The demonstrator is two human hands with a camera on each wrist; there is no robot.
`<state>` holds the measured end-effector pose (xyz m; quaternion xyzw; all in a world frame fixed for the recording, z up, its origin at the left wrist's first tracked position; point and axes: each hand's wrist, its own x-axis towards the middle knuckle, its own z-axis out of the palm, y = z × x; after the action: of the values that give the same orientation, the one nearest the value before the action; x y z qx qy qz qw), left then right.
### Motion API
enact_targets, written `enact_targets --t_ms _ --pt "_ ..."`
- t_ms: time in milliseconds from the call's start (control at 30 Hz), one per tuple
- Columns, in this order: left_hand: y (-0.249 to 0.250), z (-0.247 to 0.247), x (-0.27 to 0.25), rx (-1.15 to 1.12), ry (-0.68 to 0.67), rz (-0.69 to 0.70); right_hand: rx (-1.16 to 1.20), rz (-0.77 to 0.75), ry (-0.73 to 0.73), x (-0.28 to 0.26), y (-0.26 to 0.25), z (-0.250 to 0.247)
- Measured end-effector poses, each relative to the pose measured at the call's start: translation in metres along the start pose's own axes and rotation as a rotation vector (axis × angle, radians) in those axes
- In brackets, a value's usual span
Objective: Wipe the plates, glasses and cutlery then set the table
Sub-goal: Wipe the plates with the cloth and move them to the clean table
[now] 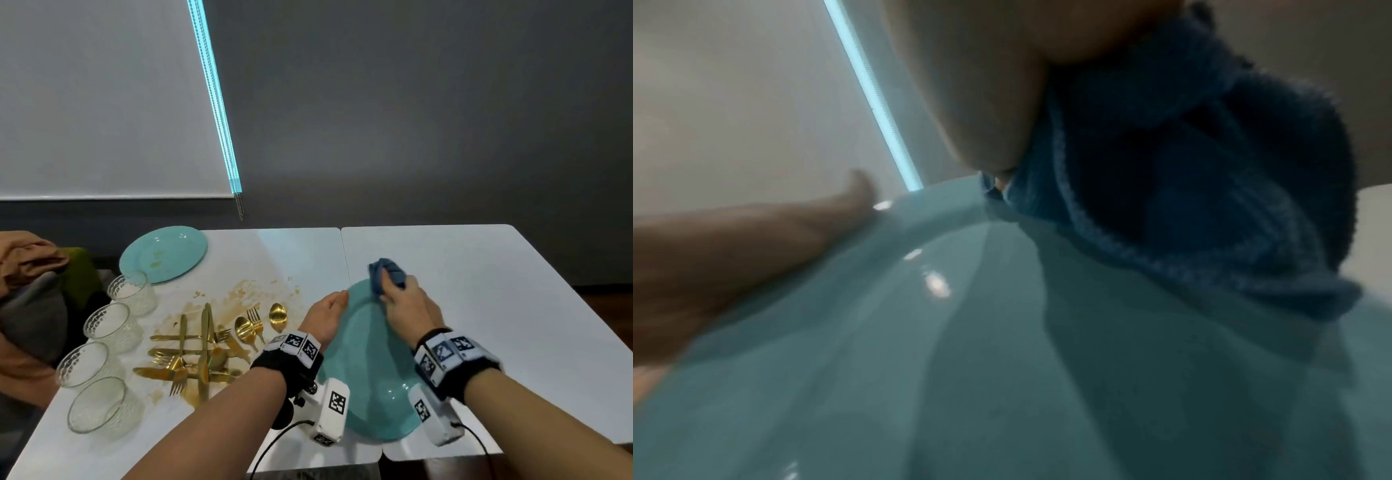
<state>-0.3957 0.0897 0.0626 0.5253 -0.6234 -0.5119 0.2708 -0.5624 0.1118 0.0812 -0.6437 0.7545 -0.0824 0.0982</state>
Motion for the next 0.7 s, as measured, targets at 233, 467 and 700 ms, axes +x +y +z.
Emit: enact_targets --t_ms 233,467,700 --pt "0.006 -0.007 0.003 -0.13 0.051 -0.041 0.043 0.125 0.07 0.013 0.006 -0.001" --pt "0.003 -0.006 0.009 -0.172 0.077 -0.062 0.019 -0.126 -0.039 0.007 -0.011 0.01" --pt "0.003 0.002 0.009 -0.254 0.079 -0.127 0.105 -0.131 -0.12 -0.009 -0.02 0.028"
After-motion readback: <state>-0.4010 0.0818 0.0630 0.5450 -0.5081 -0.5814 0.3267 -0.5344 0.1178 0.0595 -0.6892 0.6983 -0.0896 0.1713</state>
